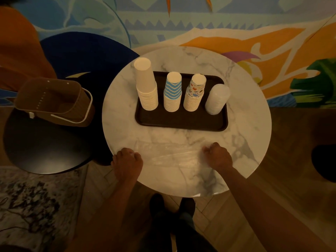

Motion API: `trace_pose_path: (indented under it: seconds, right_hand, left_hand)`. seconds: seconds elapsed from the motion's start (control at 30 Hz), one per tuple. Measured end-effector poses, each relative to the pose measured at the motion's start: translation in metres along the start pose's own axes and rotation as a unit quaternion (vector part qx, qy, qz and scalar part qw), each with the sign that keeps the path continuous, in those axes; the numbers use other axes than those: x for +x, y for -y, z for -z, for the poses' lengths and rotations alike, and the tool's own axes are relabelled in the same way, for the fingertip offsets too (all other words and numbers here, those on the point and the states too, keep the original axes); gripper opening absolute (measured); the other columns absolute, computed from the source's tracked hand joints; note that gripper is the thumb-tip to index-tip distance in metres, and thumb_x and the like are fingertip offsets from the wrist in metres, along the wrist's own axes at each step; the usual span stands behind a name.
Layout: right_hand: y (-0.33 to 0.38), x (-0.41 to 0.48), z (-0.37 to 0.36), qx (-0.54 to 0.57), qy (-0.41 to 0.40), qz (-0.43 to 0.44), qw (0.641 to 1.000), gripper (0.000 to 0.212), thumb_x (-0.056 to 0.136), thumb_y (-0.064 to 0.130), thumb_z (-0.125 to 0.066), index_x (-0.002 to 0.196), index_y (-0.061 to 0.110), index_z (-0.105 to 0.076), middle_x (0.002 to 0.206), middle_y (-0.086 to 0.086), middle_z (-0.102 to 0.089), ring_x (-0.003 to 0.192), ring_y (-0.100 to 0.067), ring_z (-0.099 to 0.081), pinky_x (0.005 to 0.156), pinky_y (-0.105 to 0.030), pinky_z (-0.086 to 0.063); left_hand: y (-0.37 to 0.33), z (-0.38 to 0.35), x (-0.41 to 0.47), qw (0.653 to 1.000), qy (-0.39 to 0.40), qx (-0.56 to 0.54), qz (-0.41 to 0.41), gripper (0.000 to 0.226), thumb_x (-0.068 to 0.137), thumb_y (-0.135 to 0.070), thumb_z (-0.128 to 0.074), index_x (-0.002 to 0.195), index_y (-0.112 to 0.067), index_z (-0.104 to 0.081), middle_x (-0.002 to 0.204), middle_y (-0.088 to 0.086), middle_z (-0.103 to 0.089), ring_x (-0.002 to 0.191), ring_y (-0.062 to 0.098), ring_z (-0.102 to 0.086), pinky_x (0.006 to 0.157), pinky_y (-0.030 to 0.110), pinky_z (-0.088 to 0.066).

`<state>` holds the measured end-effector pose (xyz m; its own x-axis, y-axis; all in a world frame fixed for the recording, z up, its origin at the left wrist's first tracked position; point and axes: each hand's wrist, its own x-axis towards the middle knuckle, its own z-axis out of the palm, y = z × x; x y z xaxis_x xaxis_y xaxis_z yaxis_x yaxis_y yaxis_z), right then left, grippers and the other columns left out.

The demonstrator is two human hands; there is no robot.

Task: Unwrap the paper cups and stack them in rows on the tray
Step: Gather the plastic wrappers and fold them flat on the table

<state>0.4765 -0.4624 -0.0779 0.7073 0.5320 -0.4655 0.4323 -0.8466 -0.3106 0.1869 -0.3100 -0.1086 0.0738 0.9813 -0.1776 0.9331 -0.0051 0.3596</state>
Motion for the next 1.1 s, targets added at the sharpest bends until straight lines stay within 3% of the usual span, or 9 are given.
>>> trace_pose_path:
  seconds: [0.17,0.23,0.47,0.57,0.67,0.77,0.93,1.0,1.1]
  right_hand:
    - [0.004,-0.020,-0.005,-0.017,-0.203,0.082,0.976,0.068,0.085,0.059,-0.068,0.130,0.010,-0.052,0.121,-0.013,-0.061,0.106,-0.033,-0.062,0.091,-0.046,-0.048]
    - [0.012,-0.029,-0.008,-0.030,-0.219,0.152,0.963,0.067,0.085,0.060,-0.070,0.130,0.012,-0.055,0.125,-0.011,-0.058,0.109,-0.030,-0.058,0.092,-0.044,-0.048]
    - [0.050,-0.062,-0.039,0.002,-0.018,0.268,0.963,0.057,0.089,0.048,-0.071,0.135,0.022,-0.052,0.133,-0.003,-0.045,0.116,-0.022,-0.052,0.091,-0.031,-0.050]
    - [0.055,-0.073,-0.056,-0.009,0.014,0.297,0.955,0.069,0.085,0.057,-0.072,0.142,0.024,-0.049,0.138,-0.003,-0.043,0.122,-0.022,-0.049,0.098,-0.033,-0.049]
    - [0.058,-0.080,-0.065,-0.067,0.013,0.315,0.947,0.082,0.084,0.063,-0.069,0.150,0.025,-0.038,0.153,-0.007,-0.035,0.134,-0.026,-0.041,0.111,-0.037,-0.040]
    - [0.059,-0.086,-0.068,-0.098,-0.003,0.310,0.946,0.094,0.082,0.067,-0.066,0.156,0.026,-0.026,0.162,-0.007,-0.025,0.140,-0.027,-0.034,0.116,-0.039,-0.033]
    - [0.055,-0.092,-0.074,-0.098,0.005,0.269,0.958,0.119,0.073,0.070,-0.074,0.162,0.026,-0.008,0.168,-0.010,-0.011,0.147,-0.028,-0.025,0.119,-0.041,-0.028]
    - [0.048,-0.094,-0.078,-0.075,0.002,0.254,0.964,0.118,0.074,0.064,-0.076,0.163,0.027,-0.007,0.168,-0.010,-0.012,0.147,-0.027,-0.025,0.120,-0.041,-0.029]
    - [0.031,-0.093,-0.083,-0.031,-0.029,0.257,0.966,0.088,0.086,0.026,-0.072,0.159,0.032,-0.024,0.163,-0.008,-0.028,0.141,-0.028,-0.039,0.114,-0.039,-0.038]
  left_hand:
    - [-0.014,0.007,0.010,0.992,0.046,-0.076,0.094,0.064,0.084,-0.066,-0.059,0.127,-0.018,-0.058,0.132,0.013,-0.056,0.118,0.035,-0.053,0.097,0.049,-0.048]
    - [-0.019,0.007,0.012,0.992,0.059,-0.066,0.085,0.076,0.079,-0.074,-0.061,0.129,-0.017,-0.056,0.131,0.011,-0.054,0.119,0.034,-0.053,0.096,0.049,-0.049]
    - [-0.022,0.001,0.013,0.996,0.063,-0.049,0.042,0.052,0.083,-0.056,-0.073,0.113,-0.013,-0.067,0.118,0.015,-0.056,0.105,0.033,-0.059,0.087,0.047,-0.055]
    - [-0.025,0.003,0.013,0.993,0.092,-0.051,0.043,0.045,0.088,-0.048,-0.070,0.110,-0.010,-0.071,0.113,0.017,-0.066,0.102,0.034,-0.064,0.087,0.043,-0.056]
    - [-0.031,0.011,0.009,0.985,0.121,-0.101,0.075,0.037,0.088,-0.039,-0.071,0.110,-0.010,-0.074,0.108,0.012,-0.073,0.104,0.033,-0.067,0.088,0.038,-0.055]
    - [-0.032,0.018,0.001,0.943,0.166,-0.236,0.167,0.035,0.083,-0.033,-0.078,0.107,-0.009,-0.073,0.100,0.008,-0.074,0.093,0.029,-0.069,0.078,0.036,-0.057]
    - [-0.040,0.042,-0.026,0.795,0.313,-0.441,0.274,0.020,0.084,-0.011,-0.078,0.099,-0.003,-0.070,0.090,0.013,-0.072,0.080,0.027,-0.072,0.065,0.035,-0.059]
    - [-0.043,0.052,-0.035,0.756,0.372,-0.471,0.262,0.027,0.084,-0.008,-0.077,0.108,0.001,-0.069,0.095,0.017,-0.076,0.085,0.032,-0.075,0.069,0.038,-0.061]
    - [-0.043,0.067,-0.045,0.743,0.457,-0.463,0.160,0.053,0.073,-0.014,-0.086,0.121,-0.005,-0.066,0.111,0.018,-0.075,0.101,0.032,-0.074,0.090,0.044,-0.059]
